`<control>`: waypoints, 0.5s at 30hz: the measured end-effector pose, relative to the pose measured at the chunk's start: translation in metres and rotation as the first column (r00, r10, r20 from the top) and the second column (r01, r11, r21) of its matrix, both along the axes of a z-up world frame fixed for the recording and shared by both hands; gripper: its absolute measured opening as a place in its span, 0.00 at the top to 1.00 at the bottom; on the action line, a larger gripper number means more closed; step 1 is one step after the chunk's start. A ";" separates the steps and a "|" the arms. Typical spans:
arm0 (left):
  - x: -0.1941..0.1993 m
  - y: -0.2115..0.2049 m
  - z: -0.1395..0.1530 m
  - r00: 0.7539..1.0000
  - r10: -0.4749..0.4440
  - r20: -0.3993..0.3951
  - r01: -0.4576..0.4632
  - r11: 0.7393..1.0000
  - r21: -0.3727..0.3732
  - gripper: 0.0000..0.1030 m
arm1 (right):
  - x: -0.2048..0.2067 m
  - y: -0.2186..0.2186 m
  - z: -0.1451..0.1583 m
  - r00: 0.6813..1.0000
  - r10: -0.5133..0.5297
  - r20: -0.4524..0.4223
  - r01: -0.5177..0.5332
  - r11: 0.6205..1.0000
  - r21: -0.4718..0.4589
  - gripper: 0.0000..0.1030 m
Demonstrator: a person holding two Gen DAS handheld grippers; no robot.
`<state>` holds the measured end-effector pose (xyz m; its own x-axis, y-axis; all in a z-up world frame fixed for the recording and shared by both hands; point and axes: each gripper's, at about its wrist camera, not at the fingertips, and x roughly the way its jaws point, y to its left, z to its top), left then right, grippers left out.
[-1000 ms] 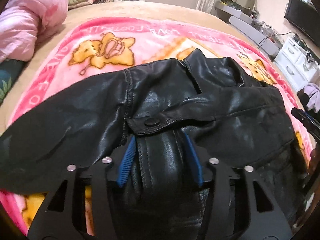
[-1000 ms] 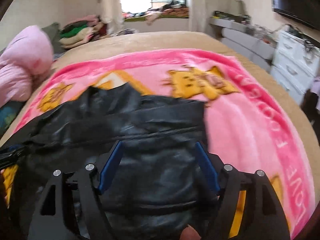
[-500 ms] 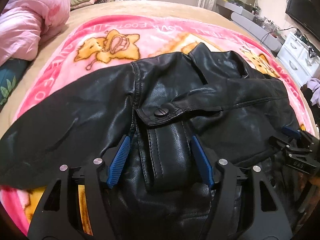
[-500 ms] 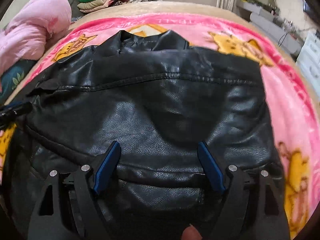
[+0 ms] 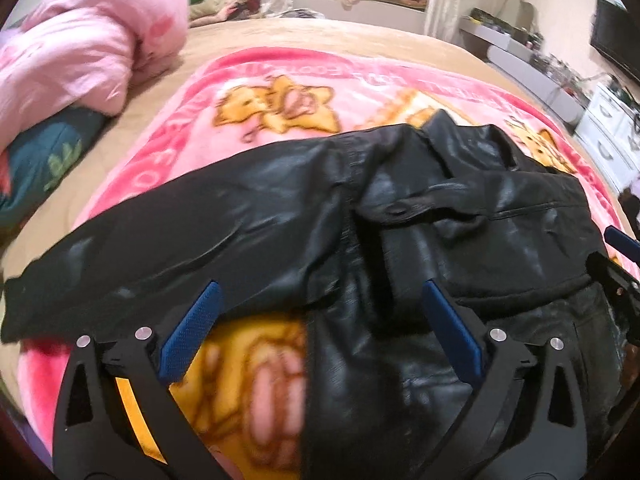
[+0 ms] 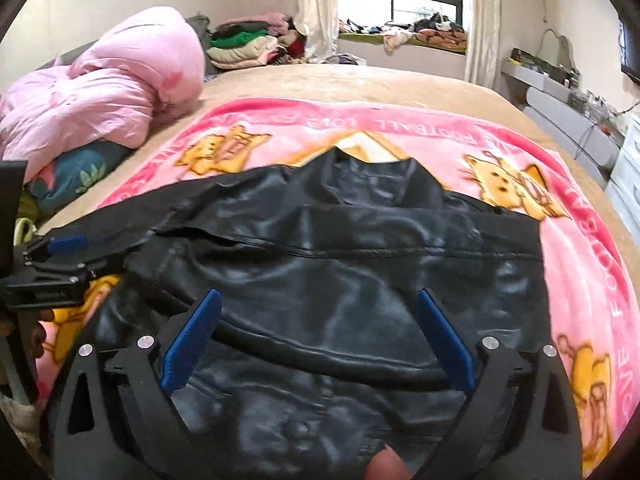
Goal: Fold large clothes
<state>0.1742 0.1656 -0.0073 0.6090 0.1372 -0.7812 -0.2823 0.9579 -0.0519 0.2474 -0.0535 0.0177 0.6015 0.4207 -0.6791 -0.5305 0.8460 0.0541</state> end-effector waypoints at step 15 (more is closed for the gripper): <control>-0.045 0.068 0.011 0.978 0.209 0.024 -0.208 0.978 -0.023 0.09 | -0.031 0.089 0.012 0.989 0.140 0.039 -0.140 0.990 -0.011 0.04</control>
<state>0.1291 0.2334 0.0042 0.5887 0.2473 -0.7696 -0.4741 0.8767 -0.0810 0.2167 0.0354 0.0295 0.5638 0.4972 -0.6595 -0.6454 0.7635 0.0238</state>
